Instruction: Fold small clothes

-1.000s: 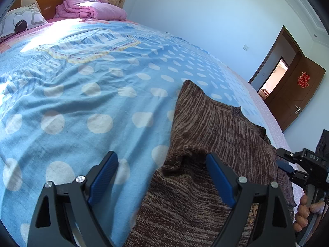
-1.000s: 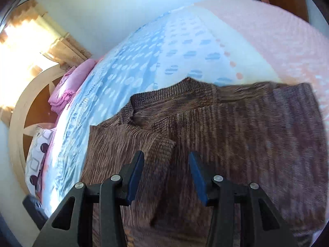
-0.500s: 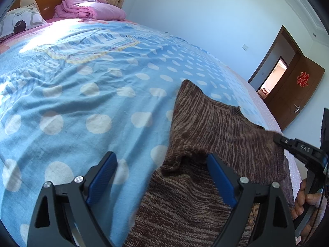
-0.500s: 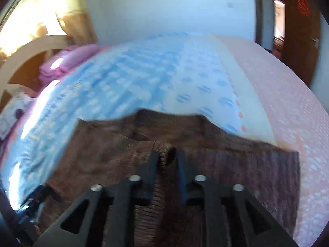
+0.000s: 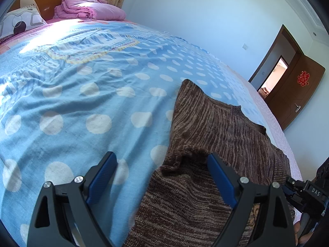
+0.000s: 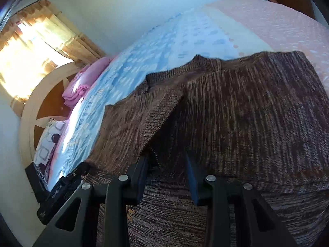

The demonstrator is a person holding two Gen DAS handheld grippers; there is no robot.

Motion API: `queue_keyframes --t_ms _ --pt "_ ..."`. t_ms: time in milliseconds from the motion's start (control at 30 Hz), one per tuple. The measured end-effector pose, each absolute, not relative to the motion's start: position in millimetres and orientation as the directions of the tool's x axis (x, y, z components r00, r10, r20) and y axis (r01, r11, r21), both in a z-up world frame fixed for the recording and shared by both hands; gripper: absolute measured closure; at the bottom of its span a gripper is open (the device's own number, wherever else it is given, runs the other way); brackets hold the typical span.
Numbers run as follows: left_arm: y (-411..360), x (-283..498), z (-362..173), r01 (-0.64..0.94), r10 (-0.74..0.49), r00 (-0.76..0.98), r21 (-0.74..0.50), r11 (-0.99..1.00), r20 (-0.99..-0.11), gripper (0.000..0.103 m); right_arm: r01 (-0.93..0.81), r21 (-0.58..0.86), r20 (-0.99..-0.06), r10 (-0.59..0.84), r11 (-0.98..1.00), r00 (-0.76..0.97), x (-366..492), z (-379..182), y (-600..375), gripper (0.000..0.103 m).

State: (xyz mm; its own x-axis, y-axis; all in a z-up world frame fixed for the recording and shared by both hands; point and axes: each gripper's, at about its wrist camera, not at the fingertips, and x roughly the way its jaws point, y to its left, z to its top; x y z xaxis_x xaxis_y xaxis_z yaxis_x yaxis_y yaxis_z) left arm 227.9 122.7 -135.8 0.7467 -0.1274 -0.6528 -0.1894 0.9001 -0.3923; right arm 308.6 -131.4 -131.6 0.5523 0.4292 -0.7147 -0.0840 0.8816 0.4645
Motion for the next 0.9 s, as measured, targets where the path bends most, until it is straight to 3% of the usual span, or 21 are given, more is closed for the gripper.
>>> queue_keyframes --t_ms 233,467,500,633,867,900 --pt "122.7 228.3 -135.9 -0.189 -0.128 0.747 -0.393 0.900 -0.652 0.011 -0.220 0.533 -0.627 0.556 0.817 0.546 306.7 -97.4 -101.6 0.071" --pt "122.3 228.6 -135.9 -0.189 -0.128 0.747 -0.393 0.900 -0.652 0.010 -0.134 0.375 -0.674 0.369 0.917 0.640 295.6 -79.1 -117.5 0.071" --pt "122.2 228.6 -136.0 -0.189 -0.127 0.747 -0.392 0.900 -0.652 0.010 -0.124 0.398 -0.671 0.381 0.909 0.636 296.3 -81.4 -123.2 0.069" --pt "122.2 228.7 -136.1 -0.190 -0.127 0.747 -0.392 0.900 -0.653 0.010 -0.062 0.506 -0.634 0.420 0.860 0.649 305.3 -90.8 -148.8 0.040" --pt "121.9 229.3 -136.2 -0.190 -0.126 0.747 -0.391 0.901 -0.653 0.010 -0.010 0.562 -0.689 0.475 0.827 0.548 372.1 -118.8 -143.3 0.041" --pt "121.9 229.1 -136.3 -0.190 -0.126 0.747 -0.390 0.901 -0.653 0.010 -0.002 0.613 -0.667 0.519 0.790 0.535 380.5 -122.1 -143.0 0.049"
